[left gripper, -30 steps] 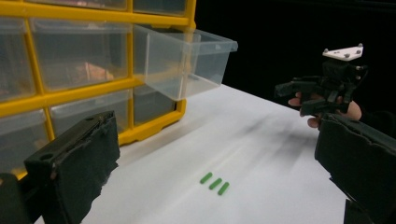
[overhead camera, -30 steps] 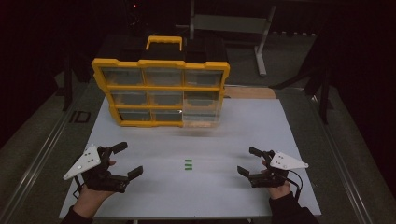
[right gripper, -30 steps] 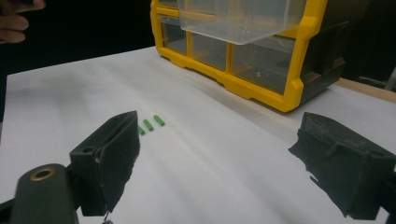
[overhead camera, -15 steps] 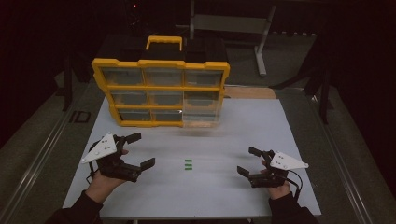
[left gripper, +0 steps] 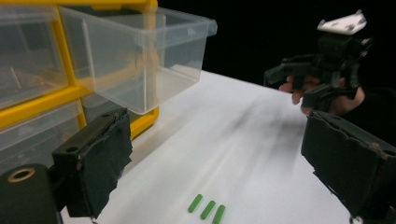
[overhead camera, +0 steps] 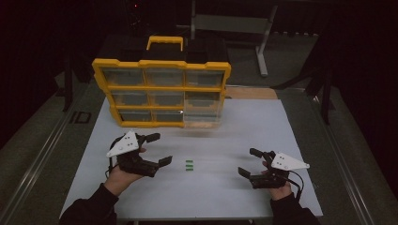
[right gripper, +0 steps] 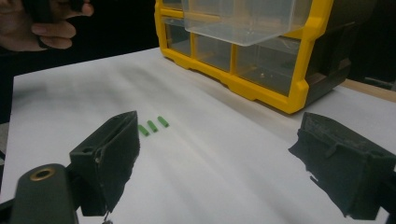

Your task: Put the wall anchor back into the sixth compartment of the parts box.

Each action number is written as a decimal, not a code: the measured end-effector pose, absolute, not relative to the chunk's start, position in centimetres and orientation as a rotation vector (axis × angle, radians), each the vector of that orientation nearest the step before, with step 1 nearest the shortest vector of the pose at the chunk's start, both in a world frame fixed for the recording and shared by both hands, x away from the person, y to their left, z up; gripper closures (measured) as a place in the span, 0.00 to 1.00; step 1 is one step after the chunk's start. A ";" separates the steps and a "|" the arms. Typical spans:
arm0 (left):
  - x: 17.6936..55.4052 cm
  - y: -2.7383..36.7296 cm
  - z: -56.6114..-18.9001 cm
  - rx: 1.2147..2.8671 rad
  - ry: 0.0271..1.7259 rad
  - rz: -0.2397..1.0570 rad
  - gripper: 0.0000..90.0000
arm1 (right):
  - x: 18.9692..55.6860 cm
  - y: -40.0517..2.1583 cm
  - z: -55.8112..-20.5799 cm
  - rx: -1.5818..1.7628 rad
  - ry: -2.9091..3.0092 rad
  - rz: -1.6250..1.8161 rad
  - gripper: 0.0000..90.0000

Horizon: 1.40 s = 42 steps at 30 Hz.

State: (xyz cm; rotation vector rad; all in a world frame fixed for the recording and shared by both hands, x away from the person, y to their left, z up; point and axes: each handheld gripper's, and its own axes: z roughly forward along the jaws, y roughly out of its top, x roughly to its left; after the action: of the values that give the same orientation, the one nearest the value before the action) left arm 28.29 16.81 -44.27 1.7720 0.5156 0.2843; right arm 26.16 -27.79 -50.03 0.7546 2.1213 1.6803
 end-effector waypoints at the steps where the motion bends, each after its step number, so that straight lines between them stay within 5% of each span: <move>1: 28.5 16.5 -44.5 1.777 0.516 0.275 0.09 | 26.2 -27.8 -50.0 0.755 2.122 1.679 0.15; 16: 30.3 14.1 -46.3 1.853 0.510 0.206 0.22 | 26.2 -27.8 -50.1 0.757 2.131 1.681 0.15; 28: 31.7 12.7 -48.0 1.927 0.523 0.155 0.37 | 26.2 -27.8 -50.2 0.758 2.134 1.685 0.15; 37: 32.2 11.2 -49.8 2.042 0.514 0.156 0.57 | 26.3 -27.8 -50.3 0.759 2.138 1.683 0.15; 42: 32.5 10.2 -50.6 2.113 0.507 0.146 0.59 | 26.3 -27.7 -50.3 0.757 2.140 1.683 0.15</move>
State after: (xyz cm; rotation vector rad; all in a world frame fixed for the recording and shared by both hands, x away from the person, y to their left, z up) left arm 32.47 10.24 -50.64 2.1131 0.5075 0.1463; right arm 26.28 -27.74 -50.29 0.7572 2.1404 1.6827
